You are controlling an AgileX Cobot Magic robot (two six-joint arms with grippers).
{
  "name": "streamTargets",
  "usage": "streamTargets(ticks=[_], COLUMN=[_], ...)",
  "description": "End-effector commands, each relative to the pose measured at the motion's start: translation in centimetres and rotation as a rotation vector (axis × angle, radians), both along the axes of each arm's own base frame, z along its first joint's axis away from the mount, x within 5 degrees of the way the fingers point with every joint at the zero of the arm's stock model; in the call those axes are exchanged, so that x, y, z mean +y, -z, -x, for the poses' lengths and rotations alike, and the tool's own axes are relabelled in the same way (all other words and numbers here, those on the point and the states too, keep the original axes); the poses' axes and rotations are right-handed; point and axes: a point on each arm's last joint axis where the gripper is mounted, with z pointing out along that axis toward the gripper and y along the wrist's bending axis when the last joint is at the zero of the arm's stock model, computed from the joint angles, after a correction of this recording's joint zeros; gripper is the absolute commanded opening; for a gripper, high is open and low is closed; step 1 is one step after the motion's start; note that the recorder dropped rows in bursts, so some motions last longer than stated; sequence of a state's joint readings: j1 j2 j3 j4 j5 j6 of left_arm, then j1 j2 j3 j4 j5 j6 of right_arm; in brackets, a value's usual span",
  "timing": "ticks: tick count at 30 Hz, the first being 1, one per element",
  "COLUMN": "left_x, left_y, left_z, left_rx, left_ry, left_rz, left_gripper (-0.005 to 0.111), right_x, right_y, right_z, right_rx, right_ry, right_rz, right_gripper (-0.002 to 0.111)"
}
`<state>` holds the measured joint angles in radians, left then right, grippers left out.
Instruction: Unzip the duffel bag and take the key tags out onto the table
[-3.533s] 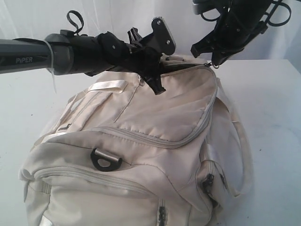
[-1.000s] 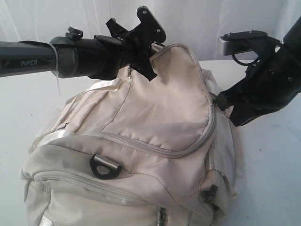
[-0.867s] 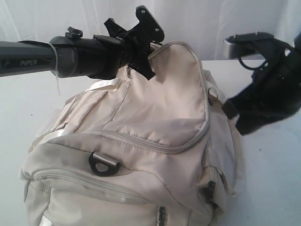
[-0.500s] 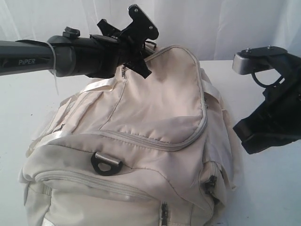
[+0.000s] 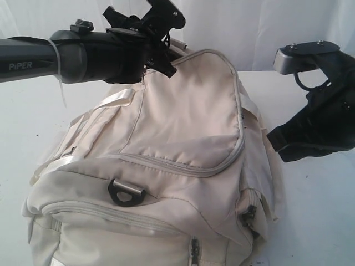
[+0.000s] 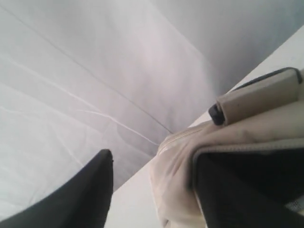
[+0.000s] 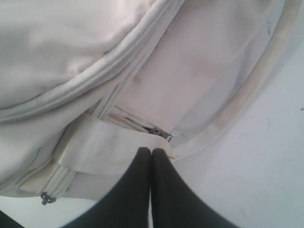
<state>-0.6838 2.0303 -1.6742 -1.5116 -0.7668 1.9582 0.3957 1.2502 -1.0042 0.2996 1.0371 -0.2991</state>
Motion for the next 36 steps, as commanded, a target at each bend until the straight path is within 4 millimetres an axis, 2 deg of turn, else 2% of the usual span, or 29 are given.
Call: streamTargets(ticks=[1,4,6,11,14,20,24,27,31,36], left_x=[0.0,-0.6,-0.9,-0.3,0.2,0.4,1.0,1.9,3.5,6.7], left_y=[-2.3,-3.2,-3.8,-4.2,-4.1,-4.0,-3.9,-4.1,-5.4,-7.9], left_z=[1.9,3.3,4.0,4.3,4.1,4.1,4.3,4.3,4.1,3.9], left_rx=[-0.026,-0.032,-0.034,-0.011,0.000,0.003,0.021,0.014,0.013,-0.005], left_ry=[-0.076,-0.092,-0.099,-0.149,-0.185,-0.206,-0.274,-0.345,-0.384,-0.425], left_rz=[-0.109,-0.092,-0.076,-0.048,-0.045,-0.047,-0.049,-0.067,-0.028,0.049], left_gripper=[0.058,0.052,0.043,0.022,0.023,0.031,0.025,0.000,0.000,0.000], right_x=[-0.2,-0.2,-0.2,-0.2,-0.2,-0.2,-0.2,-0.2,-0.2,-0.3], right_y=[-0.1,-0.1,-0.1,-0.1,0.0,0.3,0.2,0.2,0.2,0.2], right_z=[0.0,0.0,0.0,0.1,0.1,0.2,0.1,0.1,0.0,0.1], right_rx=[-0.015,-0.015,-0.015,-0.012,-0.011,0.000,-0.005,-0.009,-0.015,-0.010], right_ry=[0.000,0.000,0.000,-0.001,-0.001,-0.002,0.000,0.001,0.003,0.000], right_rz=[-0.004,-0.004,-0.004,-0.001,0.000,0.002,0.000,-0.001,-0.001,0.005], right_gripper=[0.000,0.000,0.000,0.000,0.000,0.000,0.000,0.000,0.000,0.000])
